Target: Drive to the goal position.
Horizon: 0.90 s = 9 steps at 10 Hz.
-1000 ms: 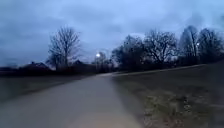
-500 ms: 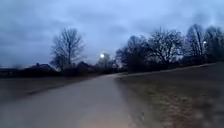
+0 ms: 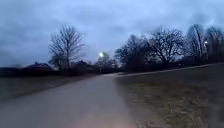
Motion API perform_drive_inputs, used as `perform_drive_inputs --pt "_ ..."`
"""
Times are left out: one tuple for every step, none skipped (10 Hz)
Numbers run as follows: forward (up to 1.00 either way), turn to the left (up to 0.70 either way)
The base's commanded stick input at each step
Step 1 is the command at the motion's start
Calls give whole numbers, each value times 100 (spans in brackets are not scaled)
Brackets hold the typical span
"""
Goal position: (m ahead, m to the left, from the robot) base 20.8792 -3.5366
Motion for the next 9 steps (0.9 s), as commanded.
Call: perform_drive_inputs --pt "100 4" --pt "100 5" --pt "100 38" --pt "100 44" --pt "100 33" --pt "100 19" --pt "100 5" --pt "100 4" --pt "100 4"
